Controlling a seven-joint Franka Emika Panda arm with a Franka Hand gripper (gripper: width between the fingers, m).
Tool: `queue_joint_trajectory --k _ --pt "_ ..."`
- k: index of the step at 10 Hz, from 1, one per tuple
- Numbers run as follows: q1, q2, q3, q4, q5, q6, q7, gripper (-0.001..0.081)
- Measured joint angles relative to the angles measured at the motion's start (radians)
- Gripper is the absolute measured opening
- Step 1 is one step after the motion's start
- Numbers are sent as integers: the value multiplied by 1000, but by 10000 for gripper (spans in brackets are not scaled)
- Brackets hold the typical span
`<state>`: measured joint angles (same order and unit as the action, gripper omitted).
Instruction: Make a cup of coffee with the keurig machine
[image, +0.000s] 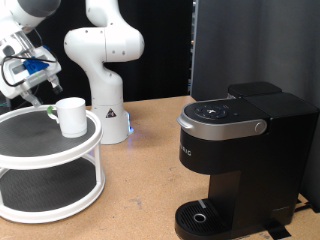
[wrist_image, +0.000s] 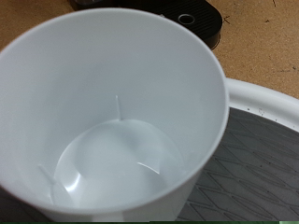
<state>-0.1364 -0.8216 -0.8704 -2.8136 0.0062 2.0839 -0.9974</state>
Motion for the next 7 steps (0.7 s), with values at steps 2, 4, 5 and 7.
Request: queue_joint_trajectory --k 2,4,5,7 --pt "2 26 -6 -11 -1 36 -6 805" --pt "5 51 -13 -17 -1 64 -23 805" --pt "9 62 -15 -19 -1 77 -32 805" --pt "21 74 -23 -24 0 91 -48 805"
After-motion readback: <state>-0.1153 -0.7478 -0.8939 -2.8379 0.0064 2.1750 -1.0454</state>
